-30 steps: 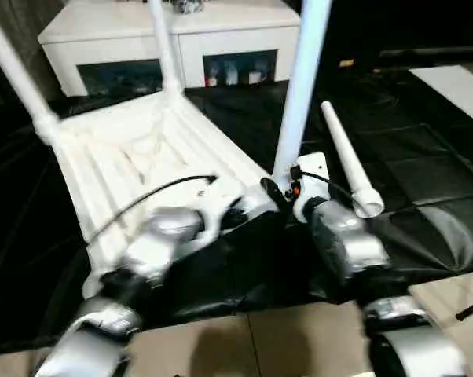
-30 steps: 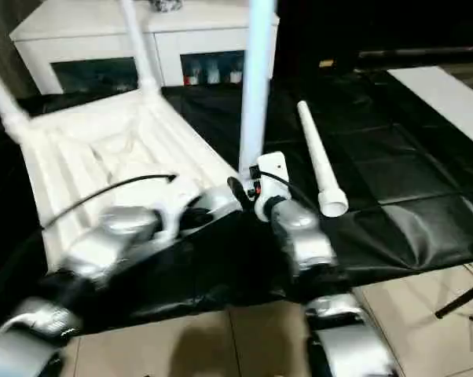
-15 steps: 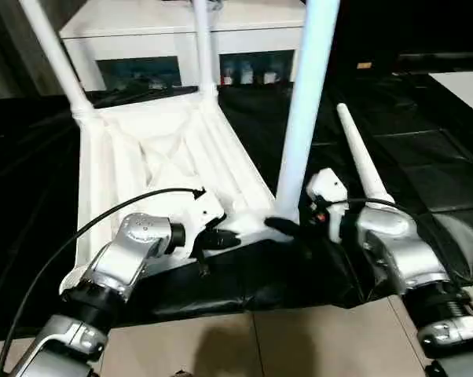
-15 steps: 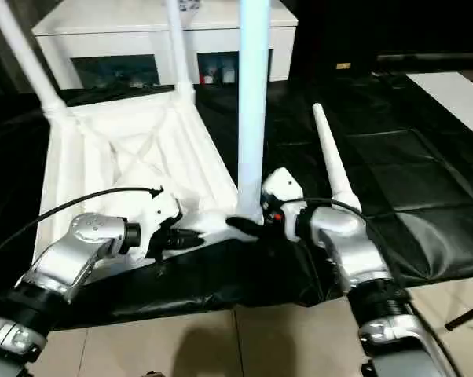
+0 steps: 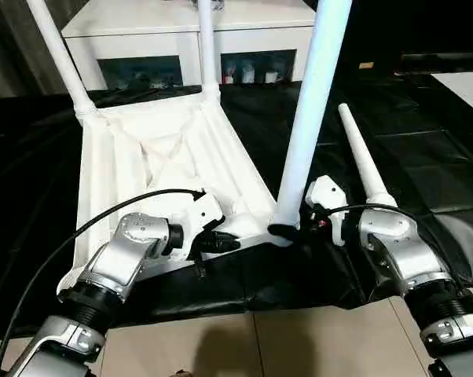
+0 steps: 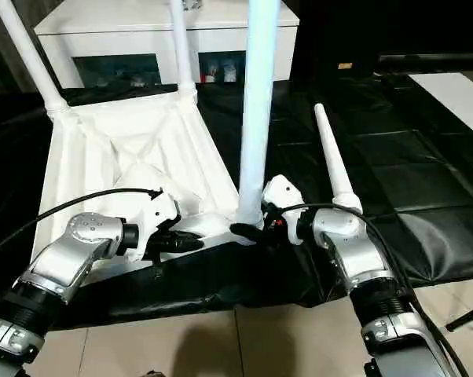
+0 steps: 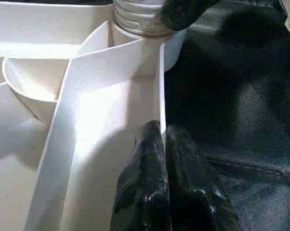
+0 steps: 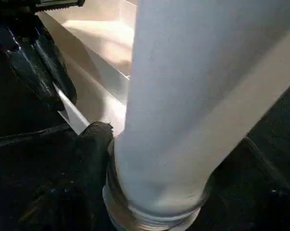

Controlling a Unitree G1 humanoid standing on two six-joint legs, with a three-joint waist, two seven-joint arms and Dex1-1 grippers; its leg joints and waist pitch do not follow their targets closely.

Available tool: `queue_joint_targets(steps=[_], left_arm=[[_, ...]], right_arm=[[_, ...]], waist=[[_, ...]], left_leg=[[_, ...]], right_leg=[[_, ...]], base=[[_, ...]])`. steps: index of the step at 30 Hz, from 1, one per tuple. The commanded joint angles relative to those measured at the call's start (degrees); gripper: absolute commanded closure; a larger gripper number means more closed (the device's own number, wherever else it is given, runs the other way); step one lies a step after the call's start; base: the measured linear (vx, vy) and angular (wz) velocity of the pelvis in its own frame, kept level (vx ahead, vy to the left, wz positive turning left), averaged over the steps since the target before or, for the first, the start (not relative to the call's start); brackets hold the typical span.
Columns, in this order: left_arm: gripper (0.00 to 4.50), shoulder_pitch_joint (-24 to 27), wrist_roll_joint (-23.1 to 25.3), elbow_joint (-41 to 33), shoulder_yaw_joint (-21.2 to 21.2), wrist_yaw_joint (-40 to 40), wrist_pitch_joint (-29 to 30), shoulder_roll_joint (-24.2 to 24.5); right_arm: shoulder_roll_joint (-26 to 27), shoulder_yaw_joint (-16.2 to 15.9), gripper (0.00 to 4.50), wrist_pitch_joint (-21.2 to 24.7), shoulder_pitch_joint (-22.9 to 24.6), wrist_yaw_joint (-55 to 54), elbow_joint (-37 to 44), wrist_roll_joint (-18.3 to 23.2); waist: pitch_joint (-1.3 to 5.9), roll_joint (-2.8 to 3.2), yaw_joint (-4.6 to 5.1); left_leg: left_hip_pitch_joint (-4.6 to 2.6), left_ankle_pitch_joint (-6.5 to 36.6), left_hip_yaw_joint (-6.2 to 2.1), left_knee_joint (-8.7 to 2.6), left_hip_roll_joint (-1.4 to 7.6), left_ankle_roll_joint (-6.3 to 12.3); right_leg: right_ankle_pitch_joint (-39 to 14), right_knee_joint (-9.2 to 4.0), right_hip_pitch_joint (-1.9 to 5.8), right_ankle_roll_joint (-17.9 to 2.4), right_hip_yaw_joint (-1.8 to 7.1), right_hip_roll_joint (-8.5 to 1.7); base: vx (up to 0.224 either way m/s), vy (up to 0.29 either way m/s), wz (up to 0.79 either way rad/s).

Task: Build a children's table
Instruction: Rotate leg to tighten

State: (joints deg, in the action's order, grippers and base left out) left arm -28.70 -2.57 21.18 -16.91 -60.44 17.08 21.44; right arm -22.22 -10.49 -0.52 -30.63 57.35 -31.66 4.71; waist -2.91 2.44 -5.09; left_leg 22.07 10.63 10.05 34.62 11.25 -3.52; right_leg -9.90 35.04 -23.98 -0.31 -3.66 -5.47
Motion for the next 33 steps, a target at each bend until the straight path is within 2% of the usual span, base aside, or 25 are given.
queue_joint_targets(steps=[1, 3, 11, 13, 14, 15, 16, 19, 20, 21, 22, 23, 24, 27, 28, 31, 32, 33], left_arm=[[4.5, -1.0, -1.9, -2.6, 0.4, -1.0, -1.1, -0.4], [4.5, -1.1, -1.9, -2.6, 0.5, -1.0, -1.0, -0.5], [4.5, -0.9, -1.6, -2.1, 0.4, -1.3, -1.0, -0.3], [4.5, -1.0, -0.6, -1.1, 0.4, 0.6, -0.5, -0.7], [4.5, -2.0, 0.9, 1.3, 1.0, 5.4, 0.1, -2.3], [4.5, -2.5, 1.5, 2.5, 1.5, 7.8, 0.3, -3.2], [4.5, -3.2, 2.2, 3.9, 1.9, 10.4, 0.7, -4.2], [4.5, -6.0, 3.6, 8.7, 3.9, 20.2, 3.0, -8.2], [4.5, -6.4, 3.7, 9.4, 4.3, 21.5, 3.3, -8.8], [4.5, -7.7, 3.8, 11.2, 5.3, 25.0, 4.5, -10.2], [4.5, -8.8, 4.0, 13.0, 6.2, 28.3, 5.1, -11.4], [4.5, -10.5, 4.2, 15.8, 7.4, 33.0, 5.2, -12.9], [4.5, -10.5, 4.2, 15.8, 7.4, 33.0, 5.2, -12.9], [4.5, -13.1, 5.0, 20.4, 8.7, 40.0, 2.5, -14.8], [4.5, -13.6, 5.2, 21.3, 8.8, 41.0, 1.8, -15.0], [4.5, -14.7, 5.9, 22.9, 8.4, 41.5, 0.1, -15.0], [4.5, -14.5, 5.9, 22.2, 7.9, 39.8, -0.7, -14.4], [4.5, -14.5, 5.8, 22.1, 7.8, 39.4, -0.9, -14.3]], right_arm=[[-0.1, -0.3, 1.74, 0.4, 0.1, 0.4, -0.9, -0.6], [-0.2, -0.3, 1.8, -0.1, -0.1, 0.5, -1.6, -0.4], [-0.4, -1.1, 1.84, -1.0, 0.5, 1.1, -2.2, -1.2], [0.7, -0.2, 1.85, -0.3, 0.3, -2.6, -3.7, -1.9], [2.9, 1.7, 1.85, 1.8, -0.4, -10.0, -6.3, -2.3], [4.0, 2.6, 1.85, 2.7, -0.8, -13.2, -7.4, -2.4], [5.5, 3.8, 1.85, 3.9, -1.2, -17.0, -8.4, -2.2], [11.0, 7.8, 1.85, 8.5, -2.6, -30.0, -11.0, -0.8], [11.7, 8.3, 1.85, 9.1, -2.9, -31.6, -11.4, -0.6], [13.2, 8.9, 1.85, 9.8, -3.4, -35.4, -12.3, -0.8], [14.7, 9.3, 1.85, 10.3, -3.9, -38.8, -13.3, -0.9], [16.7, 10.1, 1.85, 11.2, -4.7, -44.0, -14.8, -1.0], [16.7, 10.1, 1.85, 11.2, -4.7, -44.1, -14.9, -1.0], [20.7, 12.1, 1.85, 10.8, -7.0, -53.1, -19.0, -0.8], [21.6, 11.9, 1.85, 10.4, -7.6, -54.5, -20.0, -1.3], [23.7, 11.8, 1.85, 8.0, -9.4, -54.4, -21.2, -1.9], [23.5, 11.5, 1.5, 5.7, -9.6, -51.5, -20.0, -1.5], [23.4, 11.4, 1.15, 5.3, -9.6, -51.4, -19.8, -1.7]], waist=[[4.49, -0.5, 0.2], [4.52, -0.63, 0.24], [4.57, -0.53, 0.23], [4.51, -0.49, 0.38], [4.47, -0.64, 0.43], [4.07, -0.48, 0.75], [4.12, -0.43, 0.74], [3.86, -0.25, 1.57], [3.68, -0.38, 1.89], [3.72, -0.39, 1.92], [3.56, -0.35, 2.1], [3.45, -0.14, 2.21], [3.5, -0.27, 2.29], [3.75, -0.01, 2.09], [3.73, -0.08, 2.16], [3.91, -0.26, 2.0], [3.93, -0.54, 1.92], [3.97, -0.45, 1.85]], left_leg=[[-0.91, 6.6, -0.01, -3.51, 1.4, 5.17], [-0.89, 6.4, 0.01, -3.46, 1.39, 5.38], [-0.93, 6.3, 0.01, -3.38, 1.39, 5.48], [-0.88, 6.4, -0.02, -3.43, 1.35, 5.3], [-0.86, 6.6, 0.02, -3.45, 1.33, 5.14], [-0.86, 8.2, 0.06, -3.71, 1.25, 4.28], [-1.05, 9.3, -0.05, -3.77, 1.23, 3.52], [-1.17, 14.0, -0.31, -4.36, 1.16, 0.24], [-1.46, 15.5, -0.27, -4.43, 1.03, -0.3], [-1.42, 16.1, -0.38, -4.45, 1.0, -0.48], [-1.43, 16.9, -0.26, -4.51, 0.93, -0.56], [-2.07, 19.5, -0.4, -4.58, 0.88, -1.43], [-1.99, 19.6, -0.49, -4.66, 0.8, -1.6], [-1.81, 18.8, -0.67, -4.76, 0.81, -1.55], [-1.77, 18.6, -0.61, -4.79, 0.78, -1.49], [-1.5, 17.3, -0.56, -4.75, 0.7, -0.71], [-1.41, 16.6, -0.49, -4.75, 0.78, -0.15], [-1.39, 16.2, -0.52, -4.69, 0.79, 0.03]], right_leg=[[-1.8, -2.76, 3.6, -16.1, 1.9, -2.18], [-1.6, -2.75, 3.62, -16.1, 1.89, -2.18], [-1.8, -2.71, 3.59, -16.2, 1.87, -2.15], [-2.0, -2.75, 3.57, -16.2, 1.88, -2.16], [-2.5, -2.83, 3.59, -16.1, 1.89, -2.16], [-5.1, -3.26, 3.37, -15.7, 1.95, -2.09], [-7.0, -3.4, 3.42, -15.3, 1.88, -2.17], [-14.2, -4.1, 3.44, -12.8, 1.85, -2.27], [-16.0, -4.53, 3.16, -12.2, 1.89, -2.2], [-17.0, -4.57, 3.34, -11.9, 1.81, -2.29], [-18.0, -4.77, 3.2, -11.6, 1.83, -2.22], [-21.2, -5.3, 2.74, -10.6, 1.76, -2.19], [-21.5, -5.34, 2.88, -10.4, 1.73, -2.19], [-19.0, -5.22, 3.03, -10.1, 1.82, -2.29], [-18.3, -5.24, 2.9, -10.2, 1.86, -2.22], [-15.3, -4.94, 3.24, -10.7, 1.9, -2.35], [-14.3, -4.9, 3.34, -10.8, 1.92, -2.37], [-13.9, -4.77, 3.39, -10.9, 1.93, -2.43]], base=[[0.0, 0.0, 0.0], [0.0, 0.0, 0.0], [0.0, 0.0, 0.0], [0.0, 0.0, 0.0], [0.0, 0.0, 0.0], [0.0, 0.0, 0.0], [0.0, 0.0, 0.0], [0.0, 0.0, 0.0], [0.0, 0.0, 0.0], [0.0, 0.0, 0.0], [0.0, 0.0, 0.0], [0.0, 0.0, 0.0], [0.0, 0.0, 0.0], [0.0, 0.0, 0.0], [0.0, 0.0, 0.0], [0.0, 0.0, 0.0], [0.0, 0.0, 0.0], [0.0, 0.0, 0.0]])
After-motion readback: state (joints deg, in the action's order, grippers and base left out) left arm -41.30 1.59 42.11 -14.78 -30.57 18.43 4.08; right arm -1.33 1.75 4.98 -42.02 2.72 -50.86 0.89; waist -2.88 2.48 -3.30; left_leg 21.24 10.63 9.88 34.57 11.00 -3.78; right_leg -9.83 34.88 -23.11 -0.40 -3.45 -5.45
